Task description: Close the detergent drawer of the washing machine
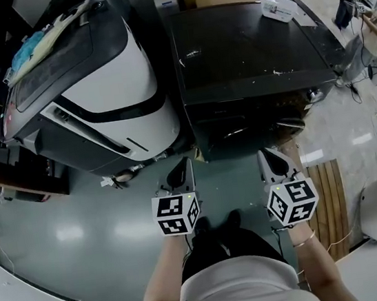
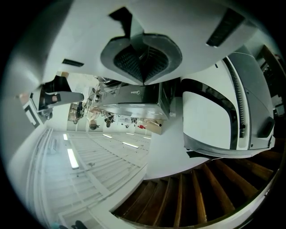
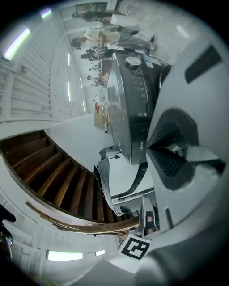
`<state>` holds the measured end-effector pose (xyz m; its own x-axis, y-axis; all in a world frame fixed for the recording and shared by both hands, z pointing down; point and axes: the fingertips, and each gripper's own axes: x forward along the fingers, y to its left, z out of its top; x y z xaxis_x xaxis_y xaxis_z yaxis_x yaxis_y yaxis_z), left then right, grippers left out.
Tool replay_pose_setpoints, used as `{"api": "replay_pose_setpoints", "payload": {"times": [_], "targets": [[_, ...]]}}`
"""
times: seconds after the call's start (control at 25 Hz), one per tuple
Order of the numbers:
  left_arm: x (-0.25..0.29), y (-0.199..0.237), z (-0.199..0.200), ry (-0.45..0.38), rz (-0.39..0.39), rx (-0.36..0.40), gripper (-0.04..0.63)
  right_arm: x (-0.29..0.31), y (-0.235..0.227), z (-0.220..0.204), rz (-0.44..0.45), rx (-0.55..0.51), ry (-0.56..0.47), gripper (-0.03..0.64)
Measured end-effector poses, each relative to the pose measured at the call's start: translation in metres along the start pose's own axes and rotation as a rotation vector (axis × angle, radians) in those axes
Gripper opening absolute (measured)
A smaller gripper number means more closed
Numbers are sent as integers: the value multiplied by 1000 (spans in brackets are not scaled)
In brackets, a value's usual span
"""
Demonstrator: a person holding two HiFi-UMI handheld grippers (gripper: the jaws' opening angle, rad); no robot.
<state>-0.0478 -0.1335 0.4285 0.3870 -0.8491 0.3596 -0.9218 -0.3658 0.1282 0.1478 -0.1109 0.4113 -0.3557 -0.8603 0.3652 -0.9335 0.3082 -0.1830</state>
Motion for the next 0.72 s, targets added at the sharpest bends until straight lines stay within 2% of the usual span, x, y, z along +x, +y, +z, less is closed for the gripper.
{"api": "replay_pose_setpoints", "payload": {"times": [0.36, 0.72], "targets": [[-11, -4, 3, -12, -2, 17, -5, -11, 8, 2, 27, -19, -8, 2], [-14, -3, 4, -17, 9, 15, -5, -14, 3, 4, 14, -14, -2, 2]]}}
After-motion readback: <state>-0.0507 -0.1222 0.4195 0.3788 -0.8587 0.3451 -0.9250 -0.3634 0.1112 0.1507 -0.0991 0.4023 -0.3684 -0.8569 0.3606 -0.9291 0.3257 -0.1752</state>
